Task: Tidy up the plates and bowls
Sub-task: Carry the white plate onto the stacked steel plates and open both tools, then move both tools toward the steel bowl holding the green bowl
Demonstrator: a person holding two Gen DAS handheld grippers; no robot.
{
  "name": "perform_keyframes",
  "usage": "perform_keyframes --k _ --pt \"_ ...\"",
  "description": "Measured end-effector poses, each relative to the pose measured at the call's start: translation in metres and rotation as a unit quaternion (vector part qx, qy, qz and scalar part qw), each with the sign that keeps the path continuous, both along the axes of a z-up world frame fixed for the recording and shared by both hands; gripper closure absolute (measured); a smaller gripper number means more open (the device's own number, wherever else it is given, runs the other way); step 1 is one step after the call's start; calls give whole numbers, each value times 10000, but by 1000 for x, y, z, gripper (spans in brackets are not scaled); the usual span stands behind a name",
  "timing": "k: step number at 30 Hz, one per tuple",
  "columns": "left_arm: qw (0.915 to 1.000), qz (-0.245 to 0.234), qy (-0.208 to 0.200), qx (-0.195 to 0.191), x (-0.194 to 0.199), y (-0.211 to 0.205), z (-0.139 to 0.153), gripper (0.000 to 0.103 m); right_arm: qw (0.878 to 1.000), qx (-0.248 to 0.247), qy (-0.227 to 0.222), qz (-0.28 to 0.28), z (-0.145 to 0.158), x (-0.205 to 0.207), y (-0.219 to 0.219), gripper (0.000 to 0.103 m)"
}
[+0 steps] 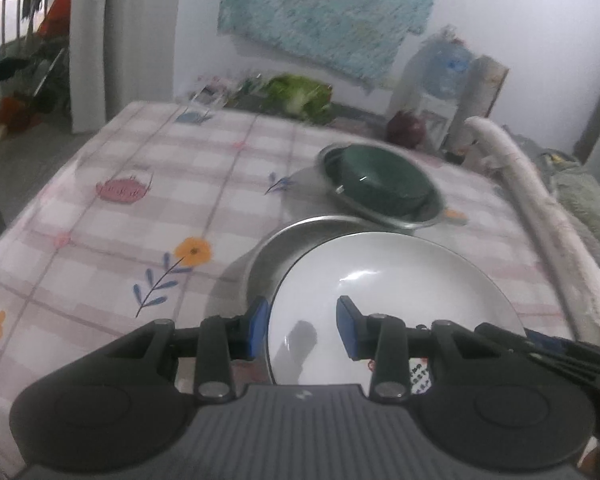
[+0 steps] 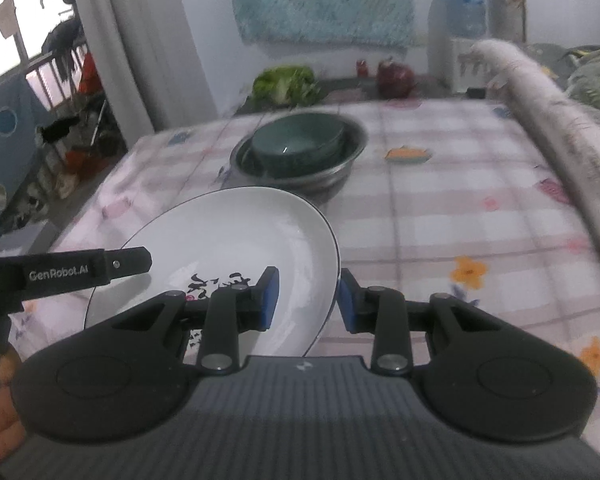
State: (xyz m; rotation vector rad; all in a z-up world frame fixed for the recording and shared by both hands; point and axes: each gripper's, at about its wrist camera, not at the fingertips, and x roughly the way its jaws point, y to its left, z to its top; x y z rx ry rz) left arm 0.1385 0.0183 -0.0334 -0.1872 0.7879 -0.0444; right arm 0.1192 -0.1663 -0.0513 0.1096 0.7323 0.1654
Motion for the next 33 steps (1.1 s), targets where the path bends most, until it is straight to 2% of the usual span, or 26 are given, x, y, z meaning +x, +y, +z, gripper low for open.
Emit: perform_keyframes --k 3,6,10,11,13,14,17,21,26,33 --pt "10000 12 61 -2 5 8 -8 66 9999 -96 115 38 -9 10 10 72" --pt "9998 -127 -49 -126 6 11 -5 68 9998 -135 166 7 -12 15 14 72" --pt "9993 -235 -294 61 0 6 5 65 9996 -262 111 -54 -11 16 14 69" --pt "9992 -260 -306 63 0 5 7 64 9996 -269 48 -47 -10 16 13 67" --pt "9991 -294 -296 32 0 6 8 61 9996 -284 -61 -56 -6 15 12 53" --pt "9992 -291 -282 23 0 6 8 59 9994 -317 -131 -59 -4 13 12 50" --pt "9992 -309 -257 21 -2 7 8 53 9991 -362 -239 -40 0 11 12 46" --pt "9991 -345 -224 86 -6 8 7 46 9994 -304 -162 -54 -3 9 12 41" --pt "9992 -366 -15 166 -5 8 2 42 9995 -257 -158 -113 -6 1 11 25" --pt "9986 -441 5 297 -13 -1 7 33 9996 -141 -152 -199 -6 -9 2 18"
